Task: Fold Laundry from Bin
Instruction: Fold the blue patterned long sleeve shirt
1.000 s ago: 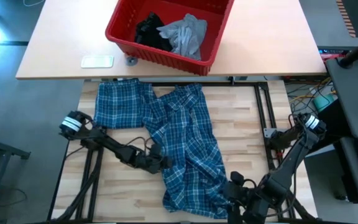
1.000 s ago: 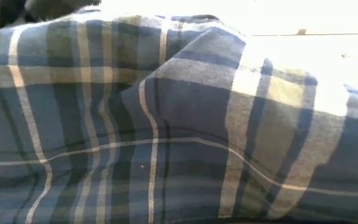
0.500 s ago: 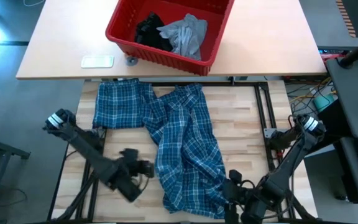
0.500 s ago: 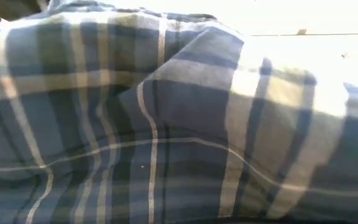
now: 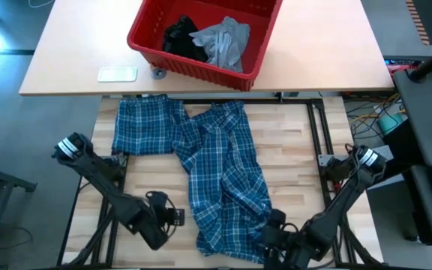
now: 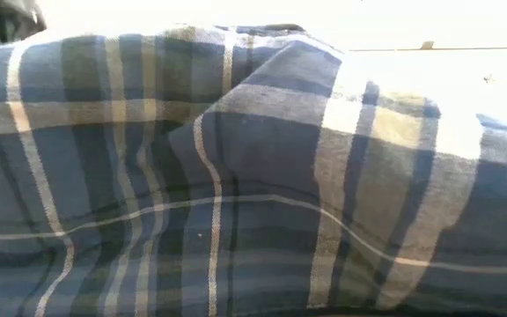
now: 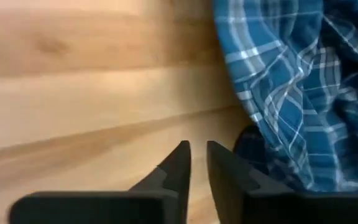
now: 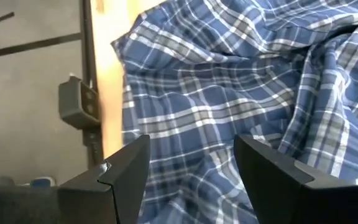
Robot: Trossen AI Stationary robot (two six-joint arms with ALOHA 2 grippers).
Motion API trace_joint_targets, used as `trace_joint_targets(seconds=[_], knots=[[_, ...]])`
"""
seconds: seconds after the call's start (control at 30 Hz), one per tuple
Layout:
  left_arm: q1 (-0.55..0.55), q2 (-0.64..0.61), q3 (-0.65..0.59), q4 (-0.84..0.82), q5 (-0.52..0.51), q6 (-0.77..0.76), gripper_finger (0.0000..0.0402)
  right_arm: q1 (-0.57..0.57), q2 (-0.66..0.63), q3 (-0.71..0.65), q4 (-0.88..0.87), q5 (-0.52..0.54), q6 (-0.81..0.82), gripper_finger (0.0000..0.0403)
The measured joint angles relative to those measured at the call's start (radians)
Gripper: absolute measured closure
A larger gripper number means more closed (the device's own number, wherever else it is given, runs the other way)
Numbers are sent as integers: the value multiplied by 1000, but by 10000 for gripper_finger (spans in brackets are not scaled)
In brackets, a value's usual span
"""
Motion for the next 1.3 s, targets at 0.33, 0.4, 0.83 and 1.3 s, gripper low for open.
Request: trace_joint_targets(seconds=[0.33, 0.4, 0.83, 1.3], knots=[[156, -59, -513, 933, -177, 135, 210, 3, -7, 0, 7, -5, 86, 177], [205, -43, -556, 1096, -192, 241, 186, 3, -7, 0, 8, -7, 114, 177], [368, 121, -567, 1481, -24, 580, 247, 0, -7, 0, 15, -2, 204, 177], [325, 103, -467, 1353, -199, 654, 401, 0, -7, 0, 27, 0, 225, 177]])
